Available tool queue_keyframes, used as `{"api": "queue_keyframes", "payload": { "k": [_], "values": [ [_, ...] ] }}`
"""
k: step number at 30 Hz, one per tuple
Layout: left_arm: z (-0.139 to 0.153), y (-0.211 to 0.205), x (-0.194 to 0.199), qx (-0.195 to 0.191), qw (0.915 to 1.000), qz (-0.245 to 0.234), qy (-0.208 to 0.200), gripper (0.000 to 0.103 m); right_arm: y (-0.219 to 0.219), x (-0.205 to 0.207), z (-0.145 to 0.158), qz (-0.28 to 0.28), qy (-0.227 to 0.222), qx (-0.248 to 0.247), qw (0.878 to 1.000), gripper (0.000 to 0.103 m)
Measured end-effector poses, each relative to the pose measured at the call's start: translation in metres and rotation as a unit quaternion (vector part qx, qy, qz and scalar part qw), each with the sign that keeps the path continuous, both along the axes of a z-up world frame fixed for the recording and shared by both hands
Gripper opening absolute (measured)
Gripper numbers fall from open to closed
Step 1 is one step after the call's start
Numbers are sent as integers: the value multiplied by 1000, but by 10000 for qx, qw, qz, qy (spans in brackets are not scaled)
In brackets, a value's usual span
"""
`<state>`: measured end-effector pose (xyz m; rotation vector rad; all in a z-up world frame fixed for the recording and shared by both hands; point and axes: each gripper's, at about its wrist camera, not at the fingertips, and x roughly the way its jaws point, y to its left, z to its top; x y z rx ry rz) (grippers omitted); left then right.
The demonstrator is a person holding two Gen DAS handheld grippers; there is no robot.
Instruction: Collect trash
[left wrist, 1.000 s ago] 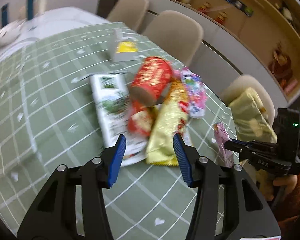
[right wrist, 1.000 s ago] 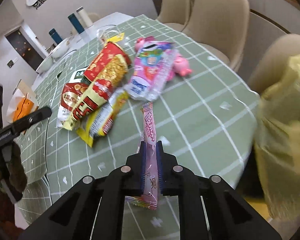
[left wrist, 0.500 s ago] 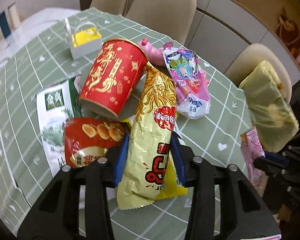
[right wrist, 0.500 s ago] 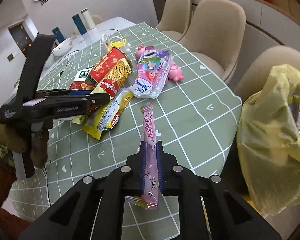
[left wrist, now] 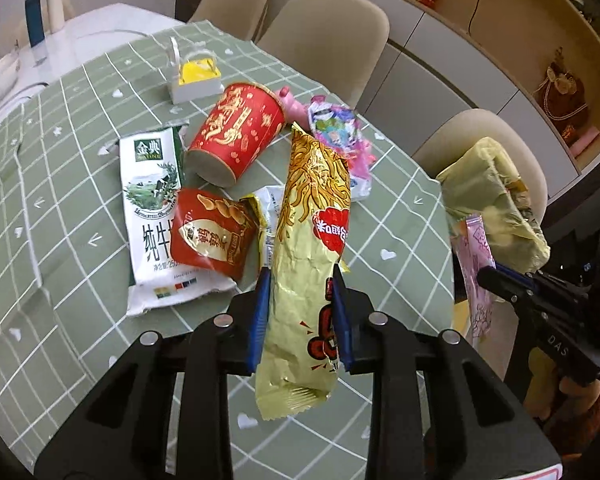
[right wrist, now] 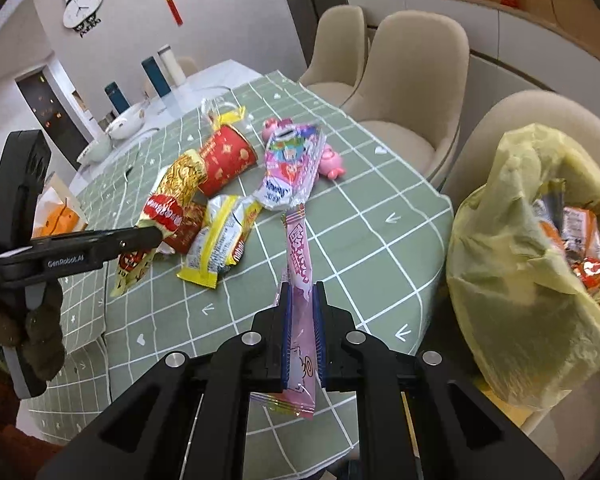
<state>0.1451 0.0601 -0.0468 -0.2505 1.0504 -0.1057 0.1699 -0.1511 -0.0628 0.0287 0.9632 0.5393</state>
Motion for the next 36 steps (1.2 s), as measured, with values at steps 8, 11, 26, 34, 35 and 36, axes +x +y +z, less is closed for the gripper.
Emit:
{"api": "queue_keyframes", "payload": {
  "k": [8,11,26,34,35,36],
  "values": [
    [34,-32,-15,40,9993,-142,-329,27,-25,-23,28,-135,-416,161,9989,11],
    [45,-47,-17,43,9987,-301,-418,27,-35,-30,37,-234,-536,170,9981,11],
    [123,-127,19,-206,9828,-1161,-1423,27,-109,-36,117,-913,-1564,-171,9833,11],
    [154,-165,57,-581,9705,-1364,-1903,27,-160,-9,144,-1383,-1782,-384,9735,11],
    [154,-169,61,-606,9699,-1408,-1894,27,-166,-6,144,-1431,-1781,-381,9728,11],
    [154,-175,66,-619,9693,-1457,-1880,27,-171,-3,144,-1476,-1773,-367,9723,11]
  ]
}}
